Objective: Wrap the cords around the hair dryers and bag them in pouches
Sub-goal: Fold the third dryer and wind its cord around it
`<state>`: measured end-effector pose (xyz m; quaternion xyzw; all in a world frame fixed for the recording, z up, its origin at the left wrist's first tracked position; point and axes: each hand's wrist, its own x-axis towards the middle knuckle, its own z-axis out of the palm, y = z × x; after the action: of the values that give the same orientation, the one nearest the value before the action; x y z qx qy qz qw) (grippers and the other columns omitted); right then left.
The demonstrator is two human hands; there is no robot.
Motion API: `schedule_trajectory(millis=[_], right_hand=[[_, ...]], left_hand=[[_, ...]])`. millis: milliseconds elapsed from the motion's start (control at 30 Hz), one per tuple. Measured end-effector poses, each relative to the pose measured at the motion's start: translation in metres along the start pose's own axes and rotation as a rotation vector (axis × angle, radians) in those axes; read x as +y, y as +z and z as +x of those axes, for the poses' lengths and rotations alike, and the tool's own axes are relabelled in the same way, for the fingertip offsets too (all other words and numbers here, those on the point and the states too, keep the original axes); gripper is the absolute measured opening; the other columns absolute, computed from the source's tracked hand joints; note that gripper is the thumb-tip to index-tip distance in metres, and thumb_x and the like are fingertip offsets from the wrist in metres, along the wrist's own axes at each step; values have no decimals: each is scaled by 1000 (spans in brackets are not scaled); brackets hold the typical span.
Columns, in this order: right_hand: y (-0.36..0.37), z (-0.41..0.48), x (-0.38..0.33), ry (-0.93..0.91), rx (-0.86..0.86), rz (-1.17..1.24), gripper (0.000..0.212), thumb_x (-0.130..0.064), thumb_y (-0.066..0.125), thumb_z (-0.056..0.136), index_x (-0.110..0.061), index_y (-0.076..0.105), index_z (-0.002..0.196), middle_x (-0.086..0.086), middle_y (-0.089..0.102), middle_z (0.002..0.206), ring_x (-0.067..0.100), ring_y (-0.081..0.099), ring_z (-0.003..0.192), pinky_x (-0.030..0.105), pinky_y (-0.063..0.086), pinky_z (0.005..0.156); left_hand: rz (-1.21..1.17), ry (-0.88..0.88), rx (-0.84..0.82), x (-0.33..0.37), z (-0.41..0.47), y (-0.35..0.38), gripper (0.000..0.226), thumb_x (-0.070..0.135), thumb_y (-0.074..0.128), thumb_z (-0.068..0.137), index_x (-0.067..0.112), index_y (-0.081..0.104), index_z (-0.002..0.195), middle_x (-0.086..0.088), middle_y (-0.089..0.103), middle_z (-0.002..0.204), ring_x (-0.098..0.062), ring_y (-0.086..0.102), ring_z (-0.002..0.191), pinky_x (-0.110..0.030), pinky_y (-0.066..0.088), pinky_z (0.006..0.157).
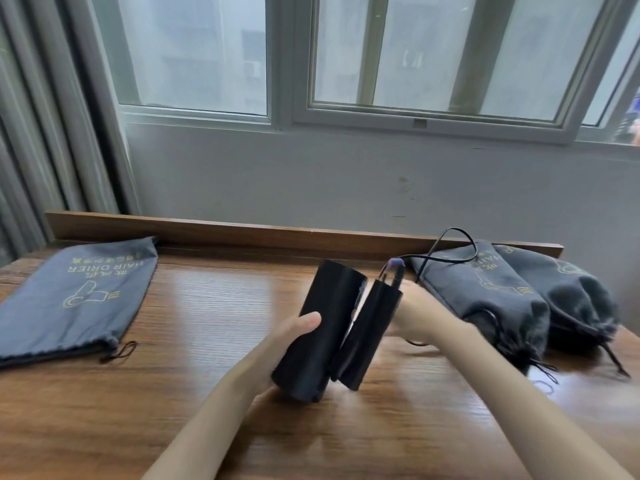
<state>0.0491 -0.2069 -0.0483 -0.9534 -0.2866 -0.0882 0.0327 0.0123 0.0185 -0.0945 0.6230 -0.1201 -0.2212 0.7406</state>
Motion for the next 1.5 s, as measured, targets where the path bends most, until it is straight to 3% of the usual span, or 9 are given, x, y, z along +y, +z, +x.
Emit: schedule_trajectory(millis=[67, 167, 300, 467, 767, 900, 1100, 1267, 1500], right_hand=[[-14, 0, 18, 92, 32, 135, 8, -18, 59, 84, -16, 63, 77, -5, 64, 77, 17, 57, 79, 30, 45, 72], [-27, -4, 32, 158, 108, 417, 30, -14, 70, 81, -26, 54, 59, -17, 50, 50, 2, 44, 52, 15, 34, 53], [-39, -5, 29, 151, 167, 478, 23, -16, 70, 81, -21, 58, 62, -16, 48, 46, 4, 37, 47, 14, 28, 49], [-65, -10, 6, 130, 177, 507, 13, -18, 67, 84, -18, 66, 71, -22, 54, 50, 4, 40, 48, 13, 30, 51], [7, -21, -71, -14, -226, 412, 25, -21, 38, 100, -20, 64, 100, -13, 46, 57, 3, 44, 51, 20, 38, 59], [24, -24, -63, 68, -277, 657, 27, -24, 32, 101, -22, 58, 92, -11, 42, 51, 4, 38, 45, 20, 34, 54], [27, -30, -36, 133, -477, 1073, 27, -23, 40, 99, -16, 59, 82, -12, 36, 48, 6, 31, 47, 15, 35, 51], [11, -26, -3, 146, -633, 1058, 18, -20, 55, 92, -24, 67, 79, 14, 45, 61, 13, 53, 63, 19, 47, 73], [-25, -11, 22, 304, -193, 953, 19, 1, 52, 90, -12, 64, 82, 2, 63, 76, 9, 60, 67, 22, 49, 68]], left_hand=[[191, 55, -2, 3, 2, 3, 63, 57, 64, 57, 20, 61, 108, -2, 71, 94, -15, 68, 81, -26, 51, 67], [317, 98, 33, 5, 6, 9, 61, 60, 63, 57, 28, 61, 109, 5, 71, 99, -9, 68, 87, -18, 49, 68], [386, 170, 95, 5, 7, 10, 48, 51, 67, 62, 32, 60, 106, 14, 69, 96, 4, 65, 84, -8, 45, 64], [423, 219, 375, -2, 10, 8, 47, 55, 66, 62, 36, 58, 104, 15, 66, 99, -2, 62, 91, -21, 48, 74], [-274, 76, 697, -6, 11, -3, 68, 60, 64, 61, 17, 60, 114, -7, 67, 109, -24, 63, 99, -42, 50, 92], [-546, 226, 499, -1, 8, -5, 42, 47, 50, 87, 16, 60, 112, -7, 66, 103, -21, 62, 89, -33, 52, 77], [-762, 315, 49, 4, 2, -5, 56, 52, 40, 86, 11, 46, 124, -6, 60, 100, -17, 58, 82, -27, 53, 70], [-553, 249, -202, 7, -5, 0, 54, 50, 46, 85, 7, 50, 118, -7, 63, 99, -18, 64, 84, -30, 54, 69], [85, -51, -163, 4, -3, -3, 65, 55, 66, 58, 14, 61, 107, -6, 69, 97, -17, 67, 84, -27, 53, 69]])
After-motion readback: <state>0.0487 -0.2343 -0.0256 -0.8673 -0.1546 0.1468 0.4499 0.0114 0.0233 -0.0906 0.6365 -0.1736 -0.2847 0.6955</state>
